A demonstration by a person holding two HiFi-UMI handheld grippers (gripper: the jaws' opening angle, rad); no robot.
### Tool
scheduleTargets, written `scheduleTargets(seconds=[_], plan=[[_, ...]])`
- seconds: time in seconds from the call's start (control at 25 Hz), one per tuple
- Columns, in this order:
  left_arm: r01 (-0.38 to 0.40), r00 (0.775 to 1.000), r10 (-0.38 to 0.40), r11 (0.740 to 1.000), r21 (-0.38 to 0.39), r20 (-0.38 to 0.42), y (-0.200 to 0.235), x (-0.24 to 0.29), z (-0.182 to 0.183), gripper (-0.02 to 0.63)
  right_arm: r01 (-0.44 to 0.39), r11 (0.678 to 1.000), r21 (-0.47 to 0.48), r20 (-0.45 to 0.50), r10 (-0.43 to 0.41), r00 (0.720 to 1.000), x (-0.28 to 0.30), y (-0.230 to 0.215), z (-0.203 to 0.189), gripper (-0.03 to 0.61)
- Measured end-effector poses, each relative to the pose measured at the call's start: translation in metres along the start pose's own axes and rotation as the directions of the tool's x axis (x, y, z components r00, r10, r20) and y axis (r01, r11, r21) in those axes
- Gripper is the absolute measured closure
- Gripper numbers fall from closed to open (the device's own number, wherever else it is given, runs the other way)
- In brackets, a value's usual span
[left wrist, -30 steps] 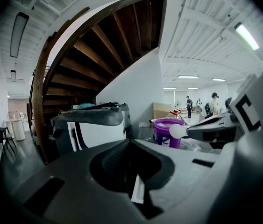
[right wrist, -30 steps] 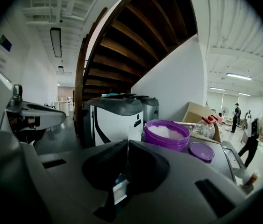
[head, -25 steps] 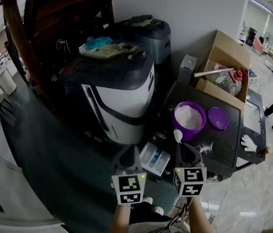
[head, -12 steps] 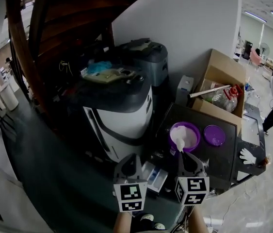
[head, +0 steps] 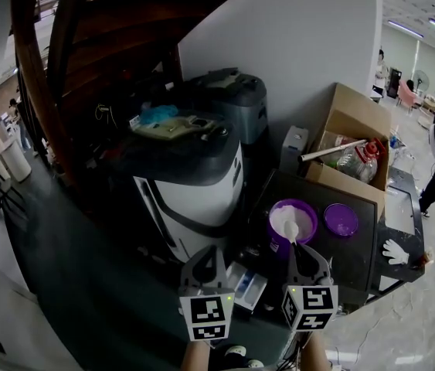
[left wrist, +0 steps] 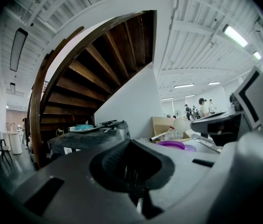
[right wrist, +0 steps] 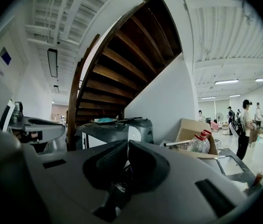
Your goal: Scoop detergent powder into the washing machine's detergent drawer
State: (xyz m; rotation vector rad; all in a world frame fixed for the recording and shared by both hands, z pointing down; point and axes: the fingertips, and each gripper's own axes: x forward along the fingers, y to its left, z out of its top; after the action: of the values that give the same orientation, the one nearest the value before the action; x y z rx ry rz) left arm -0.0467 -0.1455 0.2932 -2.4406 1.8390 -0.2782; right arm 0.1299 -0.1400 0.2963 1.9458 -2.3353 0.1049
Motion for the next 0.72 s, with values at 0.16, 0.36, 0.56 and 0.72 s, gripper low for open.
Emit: scheduleTargets(seconds=[0.16,0.36,0.56,0.72], plan=[[0.004,1.000,-0.004,1.000,0.001,-0.001,-0.002,-0.001,-0.001,0.611,0.001,1.000,0.016,0.002,-0.001,1.000,-0.003,-0.001,0.001,0.557],[0.006,1.000,-0.006,1.000,-0.001,0.000,0.000,-0.004,-0.002,0.612,0.008,1.000,0.027,0.007,-0.008,1.000,-0.006,-0.003,0.001,0.557],[0.005,1.000,-0.005,1.000,-0.004,0.002,0.002,-0.007,-0.002,0.611,0.012,1.000,0.028,0.002,-0.012,1.000,-0.009,-0.001,0.000,0.557],[0.011,1.000,-0.011,1.000,-0.004,-0.001,0.002,-0.009,-0.003,0.612,0.007,0.999,0.031,0.000,-0.007,1.000,-0.011,0.002,0.000,0.557]])
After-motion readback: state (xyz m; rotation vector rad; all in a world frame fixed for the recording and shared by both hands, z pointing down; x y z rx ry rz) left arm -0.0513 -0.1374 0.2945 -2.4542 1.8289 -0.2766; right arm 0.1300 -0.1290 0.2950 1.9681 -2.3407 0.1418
